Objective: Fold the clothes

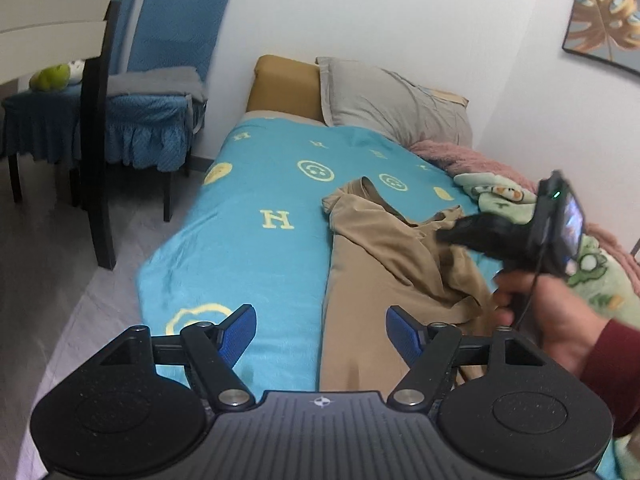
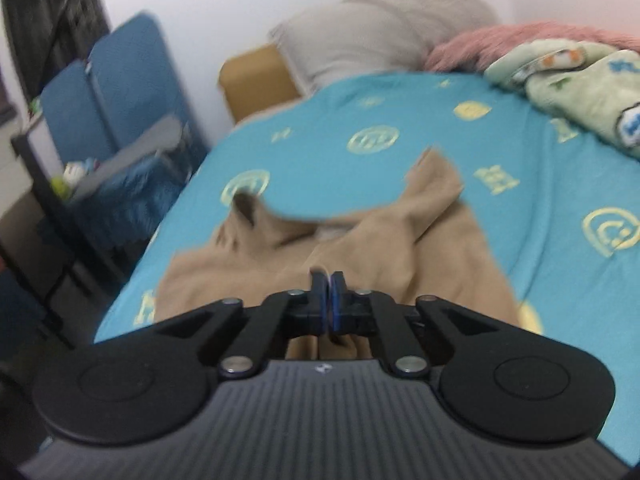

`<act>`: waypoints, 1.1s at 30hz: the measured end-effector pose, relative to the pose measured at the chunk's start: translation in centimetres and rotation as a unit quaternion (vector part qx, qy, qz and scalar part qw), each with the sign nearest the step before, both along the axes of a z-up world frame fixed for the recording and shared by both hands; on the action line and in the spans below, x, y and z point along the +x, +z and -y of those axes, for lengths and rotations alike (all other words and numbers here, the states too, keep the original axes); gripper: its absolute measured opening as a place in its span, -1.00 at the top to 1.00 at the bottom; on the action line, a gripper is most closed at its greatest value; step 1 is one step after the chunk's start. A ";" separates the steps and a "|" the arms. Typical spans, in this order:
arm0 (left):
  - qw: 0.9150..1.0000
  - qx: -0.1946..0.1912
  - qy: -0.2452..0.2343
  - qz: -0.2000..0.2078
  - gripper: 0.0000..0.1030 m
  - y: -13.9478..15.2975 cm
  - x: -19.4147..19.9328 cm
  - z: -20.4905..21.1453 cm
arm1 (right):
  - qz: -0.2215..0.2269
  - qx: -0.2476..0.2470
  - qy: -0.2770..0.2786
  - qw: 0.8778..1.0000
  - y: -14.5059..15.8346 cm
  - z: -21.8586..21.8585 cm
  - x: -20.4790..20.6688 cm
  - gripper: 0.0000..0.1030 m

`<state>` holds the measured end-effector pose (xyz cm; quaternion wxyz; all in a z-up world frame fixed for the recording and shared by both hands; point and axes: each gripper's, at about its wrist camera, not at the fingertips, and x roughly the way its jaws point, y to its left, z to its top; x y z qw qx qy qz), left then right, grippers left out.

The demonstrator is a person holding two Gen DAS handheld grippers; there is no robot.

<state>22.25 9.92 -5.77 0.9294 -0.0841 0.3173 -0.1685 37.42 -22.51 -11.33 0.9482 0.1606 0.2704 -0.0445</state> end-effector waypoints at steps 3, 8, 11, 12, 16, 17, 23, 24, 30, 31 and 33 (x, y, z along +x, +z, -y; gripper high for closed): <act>1.000 -0.005 -0.016 -0.002 -0.39 -0.3 0.4 0.4 | 0.010 -0.006 -0.040 0.999 0.7 2.0 0.4 0.94; 1.000 0.017 -0.019 -0.002 -0.39 -0.5 0.5 1.3 | 0.001 -0.002 -0.065 0.998 0.7 4.7 1.0 0.94; 1.000 0.022 -0.009 -0.003 -0.39 -0.4 0.4 1.4 | 0.003 0.026 -0.024 0.999 0.7 4.5 0.2 0.87; 1.000 0.021 -0.007 -0.004 -0.39 -0.3 0.4 1.4 | 0.000 0.031 -0.007 1.000 0.6 4.1 0.0 0.87; 1.000 0.026 -0.003 -0.009 -0.43 -0.3 0.3 1.6 | -0.019 0.020 0.053 0.998 0.2 1.8 -0.9 -0.27; 1.000 0.029 -0.001 -0.011 -0.44 -0.3 0.3 1.7 | -0.016 0.016 0.059 0.998 0.0 1.2 -1.3 -0.60; 0.999 0.034 0.013 -0.028 -0.46 -0.8 0.9 1.5 | -0.004 0.023 0.049 0.999 -1.2 0.2 -1.8 -0.58; 0.999 0.035 0.015 -0.029 -0.46 -0.9 1.0 1.5 | -0.008 0.030 0.051 0.998 -1.4 0.3 -1.6 -0.19; 0.999 0.029 0.016 -0.030 -0.44 -1.3 1.5 1.3 | -0.015 0.013 0.039 0.999 -1.6 0.8 -0.8 0.85; 0.999 0.027 0.012 -0.024 -0.42 -1.4 1.5 1.3 | -0.001 0.009 0.019 1.000 -1.3 1.3 -0.9 0.85; 0.999 0.027 0.008 -0.024 -0.40 -1.6 1.8 1.5 | 0.012 0.005 -0.015 1.000 -1.1 2.6 -0.5 0.86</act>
